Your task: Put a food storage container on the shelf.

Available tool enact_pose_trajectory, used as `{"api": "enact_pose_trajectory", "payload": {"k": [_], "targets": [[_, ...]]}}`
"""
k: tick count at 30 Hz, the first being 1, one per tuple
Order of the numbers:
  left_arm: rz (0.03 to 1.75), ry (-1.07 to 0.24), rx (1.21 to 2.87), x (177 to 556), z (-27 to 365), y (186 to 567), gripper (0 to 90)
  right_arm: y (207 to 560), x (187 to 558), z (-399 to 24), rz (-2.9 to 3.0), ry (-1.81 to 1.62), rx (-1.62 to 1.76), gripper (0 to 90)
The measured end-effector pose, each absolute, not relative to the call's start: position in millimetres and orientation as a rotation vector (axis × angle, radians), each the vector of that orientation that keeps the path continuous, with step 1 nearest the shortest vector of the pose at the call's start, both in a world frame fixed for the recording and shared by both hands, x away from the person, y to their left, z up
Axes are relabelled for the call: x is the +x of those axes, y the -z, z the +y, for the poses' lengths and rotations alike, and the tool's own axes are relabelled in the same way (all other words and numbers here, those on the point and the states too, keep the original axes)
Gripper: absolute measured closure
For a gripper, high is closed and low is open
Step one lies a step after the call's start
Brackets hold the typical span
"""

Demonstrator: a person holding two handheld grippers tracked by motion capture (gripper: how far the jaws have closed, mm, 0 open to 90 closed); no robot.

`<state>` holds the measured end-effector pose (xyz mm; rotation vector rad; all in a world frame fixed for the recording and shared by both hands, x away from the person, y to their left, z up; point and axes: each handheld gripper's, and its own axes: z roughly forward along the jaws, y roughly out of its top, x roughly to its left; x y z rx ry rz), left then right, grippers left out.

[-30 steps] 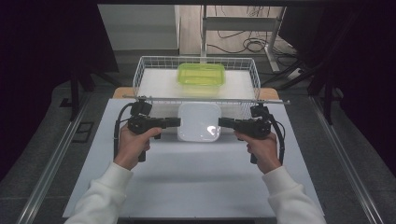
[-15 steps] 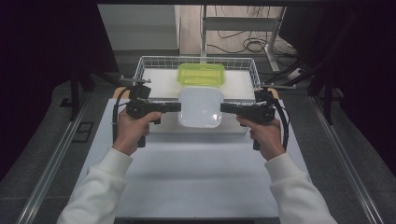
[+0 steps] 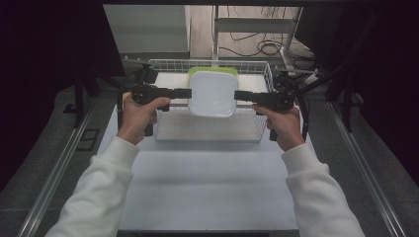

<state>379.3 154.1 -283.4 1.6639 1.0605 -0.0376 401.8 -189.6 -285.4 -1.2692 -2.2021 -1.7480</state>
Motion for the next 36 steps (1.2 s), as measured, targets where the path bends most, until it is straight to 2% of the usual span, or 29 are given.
{"api": "enact_pose_trajectory", "payload": {"k": [19, 36], "targets": [[1.033, 0.032, 1.651, 422, 157, 255, 79.8, 250, 438, -184, -2.248, 1.760, -1.306, 77.4], [1.094, 0.074, 1.619, 455, 159, 259, 79.4, 242, 468, -178, -2.264, 1.721, -1.337, 77.3]]}}
